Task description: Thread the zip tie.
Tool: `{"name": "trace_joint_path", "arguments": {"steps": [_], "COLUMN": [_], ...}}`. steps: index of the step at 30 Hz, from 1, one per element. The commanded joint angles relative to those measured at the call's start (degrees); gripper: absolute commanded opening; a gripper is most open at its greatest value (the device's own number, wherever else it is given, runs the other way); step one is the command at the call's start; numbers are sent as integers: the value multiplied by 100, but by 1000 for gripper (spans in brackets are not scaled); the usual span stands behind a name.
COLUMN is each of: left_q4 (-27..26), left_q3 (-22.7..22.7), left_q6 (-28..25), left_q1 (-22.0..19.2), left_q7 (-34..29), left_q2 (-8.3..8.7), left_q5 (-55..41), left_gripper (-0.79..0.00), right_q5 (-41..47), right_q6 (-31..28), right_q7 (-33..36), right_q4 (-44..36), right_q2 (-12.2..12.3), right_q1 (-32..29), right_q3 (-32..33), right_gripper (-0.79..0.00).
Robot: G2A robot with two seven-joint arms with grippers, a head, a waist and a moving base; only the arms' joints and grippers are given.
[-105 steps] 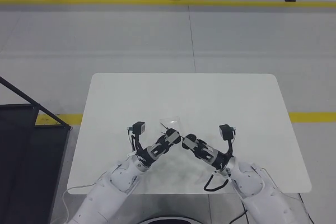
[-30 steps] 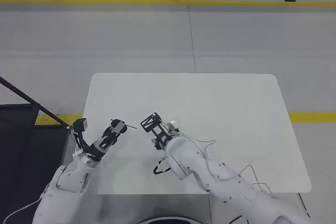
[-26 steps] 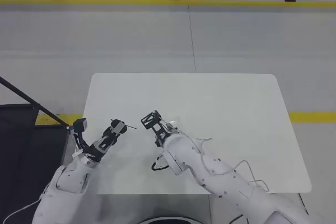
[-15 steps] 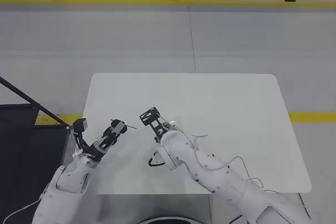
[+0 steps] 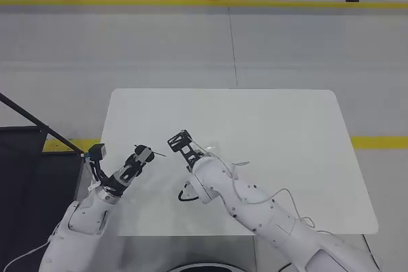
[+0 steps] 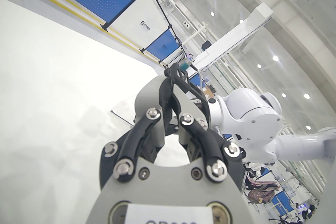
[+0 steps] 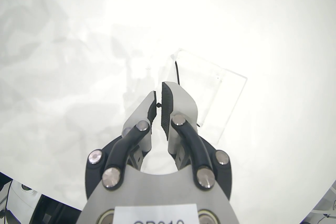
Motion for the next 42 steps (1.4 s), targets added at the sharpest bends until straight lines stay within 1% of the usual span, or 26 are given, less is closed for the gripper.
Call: {"name": "trace_joint_path", "arguments": {"steps": [1, 4, 7, 9, 17, 22, 24, 27, 31, 35, 38, 42], "left_q4": [0, 0, 0, 0, 0, 0, 0, -11, -200, -336, -405, -432], "left_q3": [0, 0, 0, 0, 0, 0, 0, 5, 88, 220, 342, 547], "left_q6": [0, 0, 0, 0, 0, 0, 0, 22, 192, 181, 130, 45], "left_q1": [0, 0, 0, 0, 0, 0, 0, 2, 4, -43, -127, -299], "left_q7": [0, 0, 0, 0, 0, 0, 0, 0, -98, -367, -729, -1196], "left_q2": [0, 0, 0, 0, 0, 0, 0, 0, 0, 11, 32, 55], "left_q5": [0, 0, 0, 0, 0, 0, 0, 8, 145, 288, 395, 342], "left_gripper": [-785, -785, -785, -785, -785, -785, -785, -785, -785, -785, -785, -785], "right_q5": [-50, -110, -168, -209, -501, -1094, -1413, -1825, -2328, -2489, -2354, -2045], "right_q6": [-16, -58, -96, -133, -107, 15, 34, -144, -672, -1545, -2309, -3345], "right_q7": [25, 61, 71, 77, 10, -177, -306, -561, -1082, -1916, -2695, -3716], "right_q4": [3, 7, 10, 20, -94, -622, -984, -1660, -2664, -3512, -3963, -4316], "right_q2": [-20, -50, -79, -98, -155, -102, -41, 88, 306, 531, 687, 871], "right_q1": [-22, -52, -82, -101, -236, -548, -776, -1245, -2056, -2909, -3491, -4114], "right_q3": [29, 75, 123, 149, 281, 405, 513, 744, 1121, 1563, 1961, 2559], "right_gripper": [-693, -690, -708, -785, -785, -785, -785, -785, -785, -785, -785, -785]}}
